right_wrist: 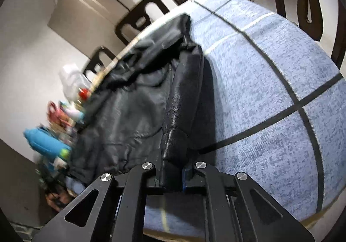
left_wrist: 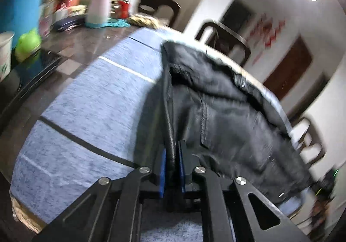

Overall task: Fold large clothes
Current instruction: 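Grasp the hem of the folded jacket with both grippers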

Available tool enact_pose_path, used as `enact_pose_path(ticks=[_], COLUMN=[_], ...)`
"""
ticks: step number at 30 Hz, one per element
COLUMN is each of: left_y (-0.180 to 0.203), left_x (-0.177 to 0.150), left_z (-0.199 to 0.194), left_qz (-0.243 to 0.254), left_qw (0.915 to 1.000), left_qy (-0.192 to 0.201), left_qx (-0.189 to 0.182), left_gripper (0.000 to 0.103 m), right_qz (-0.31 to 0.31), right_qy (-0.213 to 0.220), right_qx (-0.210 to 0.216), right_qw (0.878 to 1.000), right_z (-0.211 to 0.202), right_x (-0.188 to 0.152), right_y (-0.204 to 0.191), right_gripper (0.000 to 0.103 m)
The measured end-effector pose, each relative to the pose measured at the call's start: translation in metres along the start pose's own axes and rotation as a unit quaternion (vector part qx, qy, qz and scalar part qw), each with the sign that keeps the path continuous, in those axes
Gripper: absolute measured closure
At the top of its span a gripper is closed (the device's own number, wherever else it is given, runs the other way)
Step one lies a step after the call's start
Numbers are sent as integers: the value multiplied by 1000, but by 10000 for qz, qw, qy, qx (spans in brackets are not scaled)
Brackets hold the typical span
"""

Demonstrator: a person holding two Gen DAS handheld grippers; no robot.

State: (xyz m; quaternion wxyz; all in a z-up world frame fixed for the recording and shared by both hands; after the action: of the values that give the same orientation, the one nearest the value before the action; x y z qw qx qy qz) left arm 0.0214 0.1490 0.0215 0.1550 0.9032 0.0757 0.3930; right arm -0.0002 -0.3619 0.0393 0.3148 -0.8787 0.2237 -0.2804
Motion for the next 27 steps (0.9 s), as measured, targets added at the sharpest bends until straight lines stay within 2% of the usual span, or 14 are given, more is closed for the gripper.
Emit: enact_pose_path(ticks=[4, 8, 12, 15, 16, 18, 19, 20, 24, 27], left_y=[-6, 5, 7, 7, 6, 2, 2, 3, 10, 15], left_x=[0, -1, -3, -5, -7, -9, -10, -11, -8, -5], left_z=[-7, -3, 4, 13, 16, 21, 23, 22, 29, 35], left_qz=[-179, 37, 266, 400, 404, 355, 338, 354, 556, 584], left_qw=[9997, 9999, 9996, 9985, 9980, 9972, 9972, 9975, 9965, 9963], left_qy=[124, 106, -68, -222, -304, -462, -500, -467, -473, -498], left_qx=[-50, 6, 82, 307, 378, 472, 434, 383, 417, 379], left_gripper=[99, 99, 99, 98, 95, 68, 63, 58, 48, 48], right_qz=[110, 110, -5, -114, -184, -248, -244, -242, -264, -258], right_qy=[92, 93, 58, -19, -63, -165, -191, -190, -113, -186], right_qx=[151, 175, 26, -219, -315, -466, -544, -654, -678, -605], right_qw=[9998, 9997, 10000, 9997, 9993, 9985, 9980, 9974, 9973, 9977], right_z=[-4, -2, -1, 4, 7, 12, 13, 13, 10, 18], right_x=[3, 5, 6, 4, 3, 1, 1, 1, 9, 14], right_y=[0, -3, -5, -3, -3, -1, 2, 4, 7, 9], right_gripper=[95, 95, 95, 94, 93, 85, 76, 72, 58, 58])
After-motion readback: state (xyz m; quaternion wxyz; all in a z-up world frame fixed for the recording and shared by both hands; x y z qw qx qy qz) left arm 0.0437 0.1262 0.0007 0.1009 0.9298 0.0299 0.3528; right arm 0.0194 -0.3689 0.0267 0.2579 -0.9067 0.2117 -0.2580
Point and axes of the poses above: each gripper's, at about its wrist camera, not at the fingertips, and z roughly the way its jaws point, y to its right, x to its top, the point moved 3 cm from there along z, roughly the way its jaws point, and after that the axes turned 9 degrees about z, right-handed, at the moved point
